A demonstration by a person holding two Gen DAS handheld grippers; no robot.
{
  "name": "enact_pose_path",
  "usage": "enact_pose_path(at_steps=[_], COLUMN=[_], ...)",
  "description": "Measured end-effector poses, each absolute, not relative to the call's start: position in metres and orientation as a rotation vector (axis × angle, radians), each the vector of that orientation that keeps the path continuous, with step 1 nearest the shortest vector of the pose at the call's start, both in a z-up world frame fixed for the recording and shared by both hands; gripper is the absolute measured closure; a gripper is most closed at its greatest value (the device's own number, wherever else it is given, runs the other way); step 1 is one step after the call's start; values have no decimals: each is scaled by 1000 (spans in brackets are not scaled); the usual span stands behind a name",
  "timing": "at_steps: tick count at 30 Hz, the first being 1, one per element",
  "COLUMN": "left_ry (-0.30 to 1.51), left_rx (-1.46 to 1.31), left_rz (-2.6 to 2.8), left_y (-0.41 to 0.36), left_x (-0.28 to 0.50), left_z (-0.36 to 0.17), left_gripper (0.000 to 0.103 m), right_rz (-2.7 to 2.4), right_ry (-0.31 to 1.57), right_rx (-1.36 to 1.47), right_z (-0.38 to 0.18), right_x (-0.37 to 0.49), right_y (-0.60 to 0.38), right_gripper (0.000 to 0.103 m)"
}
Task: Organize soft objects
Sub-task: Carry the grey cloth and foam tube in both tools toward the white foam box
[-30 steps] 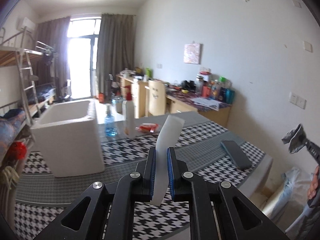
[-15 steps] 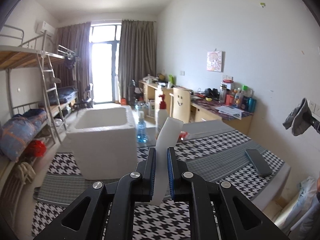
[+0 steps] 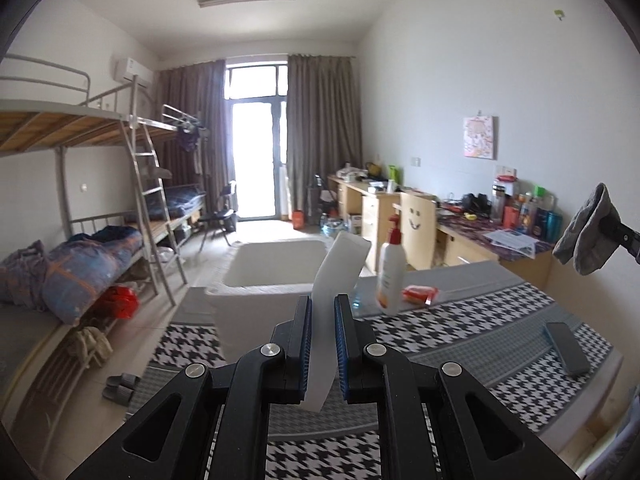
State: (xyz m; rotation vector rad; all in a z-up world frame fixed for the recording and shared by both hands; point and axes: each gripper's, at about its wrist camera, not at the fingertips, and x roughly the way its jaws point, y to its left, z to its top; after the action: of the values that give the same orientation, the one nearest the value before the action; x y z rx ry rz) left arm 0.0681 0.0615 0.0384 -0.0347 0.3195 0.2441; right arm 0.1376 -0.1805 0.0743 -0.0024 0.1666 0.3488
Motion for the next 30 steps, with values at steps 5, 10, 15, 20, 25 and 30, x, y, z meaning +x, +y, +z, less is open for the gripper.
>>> enact_pose_path(at_steps=[5, 10, 15, 20, 25, 30], left_ry=[310, 301, 292, 291, 279, 275], left_rx=[-42, -42, -39, -45, -57, -61], left_rz=[286, 319, 351, 381, 410, 430], left_y=[77, 90, 102, 115, 131, 139], left_x=[75, 79, 83, 87, 81, 74], left_z=[41, 42, 45, 47, 49, 50], left_gripper=[91, 91, 91, 91, 91, 91], right_rz=[430, 512, 576, 628, 665, 695], right_ry=[178, 186, 199, 211, 226, 244], right_rx=[-22, -38, -60, -86, -113, -143], right_z=[76, 81, 84, 85, 85, 85], right_x=[151, 163, 173, 183, 190, 198], right_y=[-153, -128, -100, -72, -49, -30], right_gripper=[95, 95, 95, 95, 95, 95])
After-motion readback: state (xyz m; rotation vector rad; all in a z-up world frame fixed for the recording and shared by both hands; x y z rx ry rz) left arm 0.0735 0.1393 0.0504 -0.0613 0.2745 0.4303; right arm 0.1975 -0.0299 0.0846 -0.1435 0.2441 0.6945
